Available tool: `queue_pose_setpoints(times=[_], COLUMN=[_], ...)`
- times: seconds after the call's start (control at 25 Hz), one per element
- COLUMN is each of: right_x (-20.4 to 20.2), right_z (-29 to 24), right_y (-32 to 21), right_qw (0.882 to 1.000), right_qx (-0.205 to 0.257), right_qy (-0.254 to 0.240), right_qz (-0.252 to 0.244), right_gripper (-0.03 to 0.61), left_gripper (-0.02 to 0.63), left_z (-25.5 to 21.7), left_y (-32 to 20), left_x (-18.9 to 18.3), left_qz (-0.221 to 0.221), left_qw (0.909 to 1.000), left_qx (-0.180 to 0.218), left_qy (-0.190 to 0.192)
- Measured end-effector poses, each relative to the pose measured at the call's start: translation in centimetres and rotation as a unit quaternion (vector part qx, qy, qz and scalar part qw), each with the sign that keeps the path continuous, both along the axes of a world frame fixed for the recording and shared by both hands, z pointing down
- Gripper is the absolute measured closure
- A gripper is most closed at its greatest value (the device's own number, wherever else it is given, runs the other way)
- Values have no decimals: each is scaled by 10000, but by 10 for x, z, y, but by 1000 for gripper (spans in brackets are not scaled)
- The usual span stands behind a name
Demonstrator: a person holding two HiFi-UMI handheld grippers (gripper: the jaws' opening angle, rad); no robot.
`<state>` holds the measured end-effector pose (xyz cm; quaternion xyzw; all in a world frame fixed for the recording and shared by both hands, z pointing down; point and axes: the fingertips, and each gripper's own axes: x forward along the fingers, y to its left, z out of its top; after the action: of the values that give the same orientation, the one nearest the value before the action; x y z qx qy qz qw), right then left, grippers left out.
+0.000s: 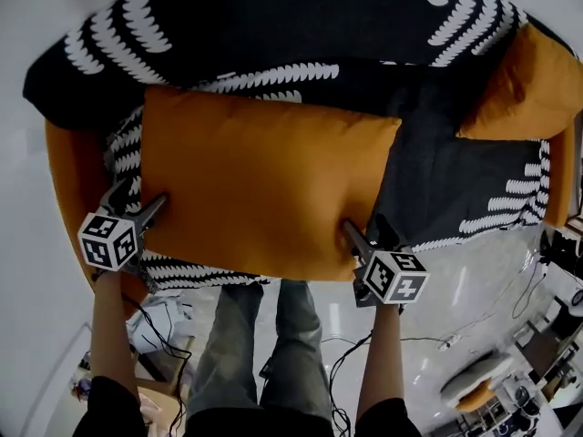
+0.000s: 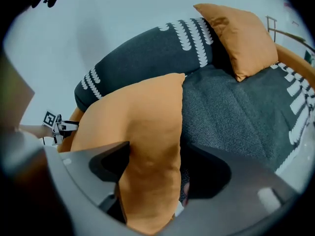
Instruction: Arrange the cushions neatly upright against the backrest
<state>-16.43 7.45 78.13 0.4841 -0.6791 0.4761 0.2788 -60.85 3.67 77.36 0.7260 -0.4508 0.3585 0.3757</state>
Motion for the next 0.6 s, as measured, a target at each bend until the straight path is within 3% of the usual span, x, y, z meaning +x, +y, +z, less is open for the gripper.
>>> queue_pose_setpoints(times=[0.16,0.32,0.4,0.6], right_x=[-16,-27,-25,-19], right_z=[20,32,35,35], right_y=[-8,-7,-4,-8], right_qw=[9998,9994,9981,9981], right_qx=[-23,-264,-419,-432], right_qy=[63,-204,-438,-355], right_qz=[-198,-130,-48,-274], right_gripper=[215,199,179,276], left_gripper=[212,220,251,392], left_z=[27,38,39,36], left_y=[-7,-3,-1,-2], left_x=[1,-4,2,31], left_qz=[-36,-190,-140,164], left_qw=[9988,9975,9968,9984], left_qx=[-479,-634,-676,-523], left_qy=[28,259,408,146])
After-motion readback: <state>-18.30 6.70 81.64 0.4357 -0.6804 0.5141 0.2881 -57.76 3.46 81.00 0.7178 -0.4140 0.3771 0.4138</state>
